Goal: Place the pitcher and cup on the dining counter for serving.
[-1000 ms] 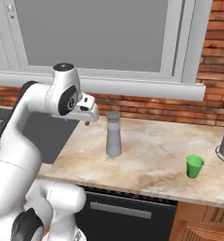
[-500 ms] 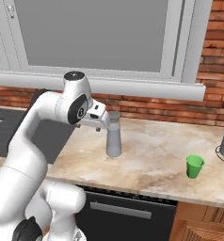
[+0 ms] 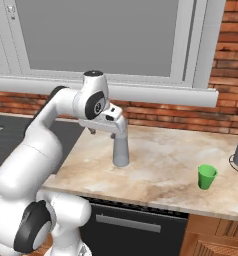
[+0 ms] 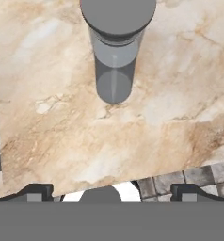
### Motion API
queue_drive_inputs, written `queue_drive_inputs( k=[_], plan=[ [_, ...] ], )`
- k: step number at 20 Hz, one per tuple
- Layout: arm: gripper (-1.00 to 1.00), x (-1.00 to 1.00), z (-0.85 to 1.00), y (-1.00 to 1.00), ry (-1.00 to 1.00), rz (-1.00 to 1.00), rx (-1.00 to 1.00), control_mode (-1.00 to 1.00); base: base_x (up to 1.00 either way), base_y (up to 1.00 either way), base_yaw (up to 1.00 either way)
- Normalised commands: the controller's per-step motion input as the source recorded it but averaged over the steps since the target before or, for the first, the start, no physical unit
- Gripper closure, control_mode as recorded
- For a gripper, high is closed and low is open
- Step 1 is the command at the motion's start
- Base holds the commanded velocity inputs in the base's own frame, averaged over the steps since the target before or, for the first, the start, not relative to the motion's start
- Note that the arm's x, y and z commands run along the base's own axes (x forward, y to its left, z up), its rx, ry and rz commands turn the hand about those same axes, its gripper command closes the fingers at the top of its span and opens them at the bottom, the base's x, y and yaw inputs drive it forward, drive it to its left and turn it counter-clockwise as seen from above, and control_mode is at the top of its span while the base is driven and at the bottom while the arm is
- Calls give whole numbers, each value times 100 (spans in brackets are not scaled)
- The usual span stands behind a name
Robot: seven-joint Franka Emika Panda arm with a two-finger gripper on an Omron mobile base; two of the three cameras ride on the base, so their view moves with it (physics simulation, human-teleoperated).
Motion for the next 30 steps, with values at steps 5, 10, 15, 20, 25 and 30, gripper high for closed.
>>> queue_drive_inputs(
  k=[5,10,15,20,25,30],
  plan=[
    [-100,21,-31,-3,0,-2,0,-100,0,0,0],
    [-100,14,-45,0,-2,0,0,-100,0,0,0],
    [-100,24,-40,-2,0,0,0,-100,0,0,0],
    [-100,30,-25,-10,0,0,3,-100,0,0,0],
    [-100,23,-10,-17,-1,0,3,-100,0,0,0],
    [-100,21,-6,-10,-1,0,1,-100,0,0,0]
  ],
)
